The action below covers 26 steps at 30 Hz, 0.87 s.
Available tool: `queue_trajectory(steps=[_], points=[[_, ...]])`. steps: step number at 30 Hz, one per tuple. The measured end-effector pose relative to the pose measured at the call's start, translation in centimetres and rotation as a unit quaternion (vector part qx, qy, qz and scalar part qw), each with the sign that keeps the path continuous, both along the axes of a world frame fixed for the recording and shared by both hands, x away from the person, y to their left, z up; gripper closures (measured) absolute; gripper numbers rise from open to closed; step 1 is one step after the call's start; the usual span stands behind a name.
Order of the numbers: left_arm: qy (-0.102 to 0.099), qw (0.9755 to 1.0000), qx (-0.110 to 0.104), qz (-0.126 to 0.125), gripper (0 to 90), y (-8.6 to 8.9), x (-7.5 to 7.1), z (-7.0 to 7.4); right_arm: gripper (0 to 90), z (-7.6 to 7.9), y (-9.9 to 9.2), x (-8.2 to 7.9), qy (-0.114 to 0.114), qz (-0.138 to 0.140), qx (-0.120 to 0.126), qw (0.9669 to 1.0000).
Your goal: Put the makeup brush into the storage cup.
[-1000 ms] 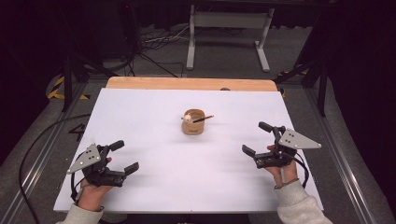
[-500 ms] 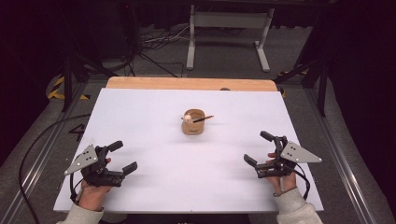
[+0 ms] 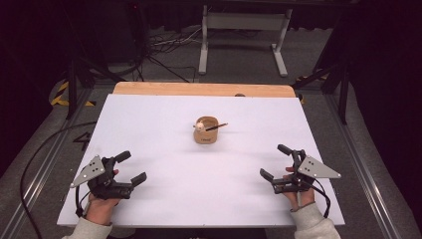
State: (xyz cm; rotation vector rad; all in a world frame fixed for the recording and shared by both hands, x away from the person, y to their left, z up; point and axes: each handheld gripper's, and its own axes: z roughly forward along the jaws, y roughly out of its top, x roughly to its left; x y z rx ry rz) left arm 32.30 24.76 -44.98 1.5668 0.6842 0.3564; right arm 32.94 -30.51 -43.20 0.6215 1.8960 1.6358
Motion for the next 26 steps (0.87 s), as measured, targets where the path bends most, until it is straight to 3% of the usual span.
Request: queue_trajectory(steps=[5,26], points=[[0.002,1.0000,-0.003,0.002,0.4,0.07,0.16,-0.23,0.0,-0.64,-0.16,0.17,0.011,-0.006,0.006,0.9999],[0.008,0.9999,0.002,0.008,0.5,0.03,0.55,-0.62,1.4,-0.77,-0.07,0.08,0.013,-0.016,0.000,0.9998]])
